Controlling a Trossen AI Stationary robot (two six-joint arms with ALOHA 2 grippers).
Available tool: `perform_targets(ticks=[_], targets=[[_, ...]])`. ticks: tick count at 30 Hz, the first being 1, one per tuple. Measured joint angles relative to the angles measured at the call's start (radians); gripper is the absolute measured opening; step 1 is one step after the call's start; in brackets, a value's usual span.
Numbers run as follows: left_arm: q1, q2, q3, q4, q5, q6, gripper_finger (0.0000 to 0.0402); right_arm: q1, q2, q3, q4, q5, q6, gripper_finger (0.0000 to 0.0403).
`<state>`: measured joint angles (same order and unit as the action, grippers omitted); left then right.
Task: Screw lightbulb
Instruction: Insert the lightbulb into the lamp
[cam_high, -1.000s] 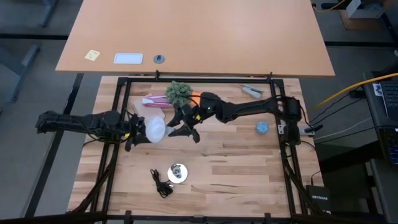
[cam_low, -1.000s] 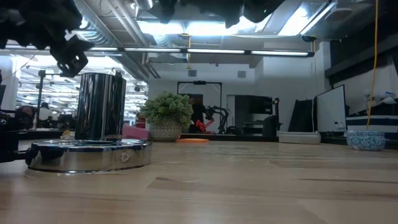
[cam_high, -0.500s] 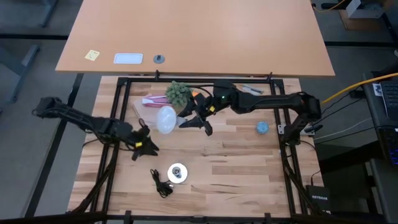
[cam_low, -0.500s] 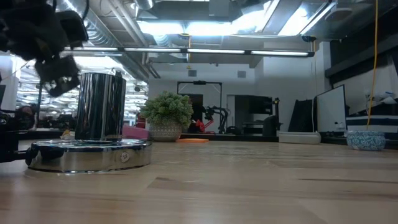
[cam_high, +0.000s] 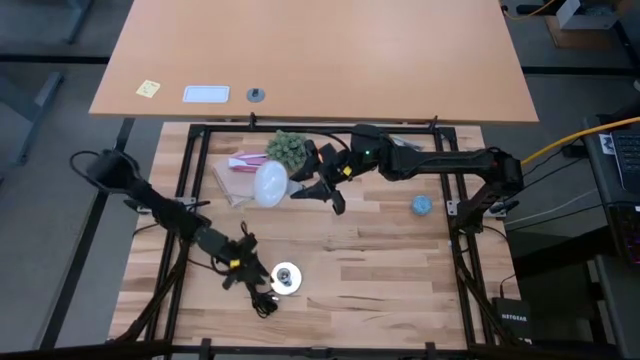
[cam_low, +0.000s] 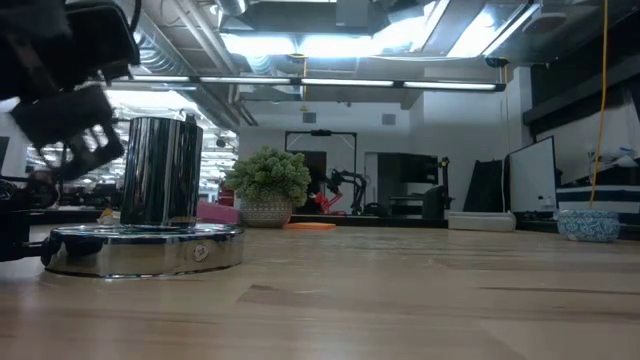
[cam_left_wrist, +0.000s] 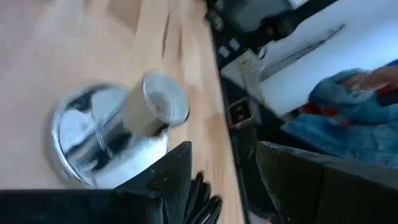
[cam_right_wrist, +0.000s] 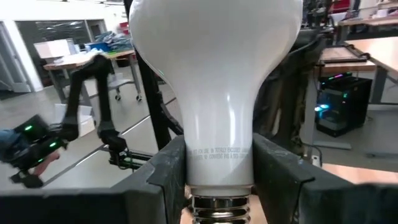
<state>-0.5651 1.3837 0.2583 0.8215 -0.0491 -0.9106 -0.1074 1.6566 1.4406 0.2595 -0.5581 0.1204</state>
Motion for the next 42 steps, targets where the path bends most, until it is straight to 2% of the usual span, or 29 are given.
perform_targets(ticks=[7, 11, 19, 23, 31, 36, 39, 42], targets=[[-0.060, 0.237, 0.152, 0.003, -0.002, 0.008, 0.0170, 0.000, 0.000, 0.000, 0.007, 0.001, 0.000, 0.0156], [-0.049, 0.326, 0.219, 0.002, -0.077, 0.055, 0.0170, 0.002, 0.000, 0.000, 0.006, 0.001, 0.000, 0.0156], [0.032, 0.371, 0.243, -0.006, -0.249, 0.162, 0.0170, 0.002, 0.000, 0.000, 0.008, -0.049, 0.005, 0.0156], [0.100, 0.371, 0.243, -0.006, -0.275, 0.243, 0.0170, 0.003, 0.001, 0.000, 0.008, -0.076, 0.005, 0.0156], [0.271, 0.371, 0.243, -0.001, -0.278, 0.426, 0.0170, 0.003, 0.001, 0.000, 0.007, -0.090, 0.005, 0.0156], [0.360, 0.372, 0.243, 0.021, -0.273, 0.449, 0.0170, 0.003, 0.001, 0.000, 0.007, -0.089, 0.005, 0.0156], [0.378, 0.372, 0.246, 0.072, -0.198, 0.442, 0.0170, 0.003, 0.001, 0.000, 0.007, -0.089, 0.005, 0.0156], [0.371, 0.372, 0.247, 0.160, -0.071, 0.440, 0.0170, 0.003, 0.001, 0.000, 0.008, -0.089, 0.005, 0.0156]])
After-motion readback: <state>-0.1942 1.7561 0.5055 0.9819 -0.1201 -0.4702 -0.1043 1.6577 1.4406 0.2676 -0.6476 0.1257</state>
